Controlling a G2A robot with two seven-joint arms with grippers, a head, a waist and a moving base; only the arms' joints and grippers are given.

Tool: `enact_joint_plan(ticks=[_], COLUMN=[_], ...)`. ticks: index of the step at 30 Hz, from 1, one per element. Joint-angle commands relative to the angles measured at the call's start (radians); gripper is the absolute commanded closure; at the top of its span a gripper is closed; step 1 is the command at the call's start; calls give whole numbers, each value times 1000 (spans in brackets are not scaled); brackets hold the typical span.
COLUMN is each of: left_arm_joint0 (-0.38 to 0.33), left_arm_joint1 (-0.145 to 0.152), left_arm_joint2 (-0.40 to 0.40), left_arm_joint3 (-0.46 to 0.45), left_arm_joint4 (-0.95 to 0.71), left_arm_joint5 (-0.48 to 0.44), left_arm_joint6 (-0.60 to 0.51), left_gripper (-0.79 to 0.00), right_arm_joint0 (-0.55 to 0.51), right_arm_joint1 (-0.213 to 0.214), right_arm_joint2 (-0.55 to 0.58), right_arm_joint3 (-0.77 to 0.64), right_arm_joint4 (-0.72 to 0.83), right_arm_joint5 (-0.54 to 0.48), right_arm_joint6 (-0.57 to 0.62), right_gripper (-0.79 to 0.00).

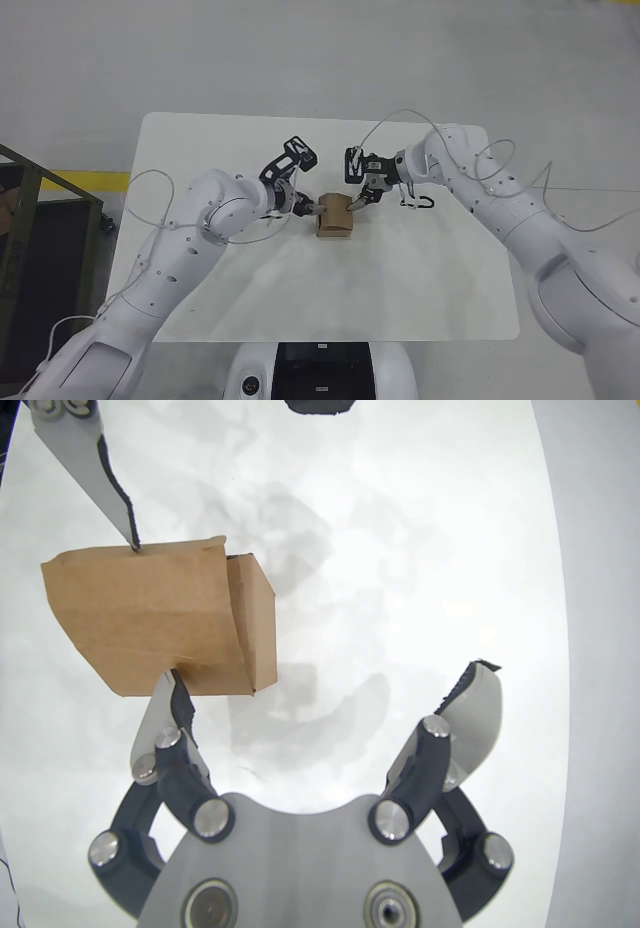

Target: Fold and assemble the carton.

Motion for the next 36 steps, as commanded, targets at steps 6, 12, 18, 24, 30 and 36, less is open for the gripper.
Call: enact_joint_plan(ticks=[6,12,18,24,30,36], left_arm_joint0=[-16,-25,-23,-25,-18,-11], left_arm_joint1=[-6,-9,-10,-11,-8,-8], left_arm_joint2=[16,22,20,20,3,3], left_arm_joint3=[26,51,60,68,49,60], left_arm_joint4=[2,2,4,10,7,12], left_arm_joint5=[5,9,10,14,10,9], left_arm_joint6=[5,11,14,17,16,15], left_gripper=[-785,-785,-785,-785,-785,-785], right_arm_joint0=[3,5,11,16,19,24], right_arm_joint1=[-3,-6,-10,-13,-17,-21], right_arm_joint2=[-8,-17,-29,-37,-46,-56], right_arm_joint3=[-3,3,9,11,19,24], right_arm_joint4=[-1,0,6,9,15,19], right_arm_joint5=[0,0,0,0,0,0], right_arm_joint6=[-4,-6,-4,-6,-10,-12], right_gripper=[-785,-785,-785,-785,-785,-785])
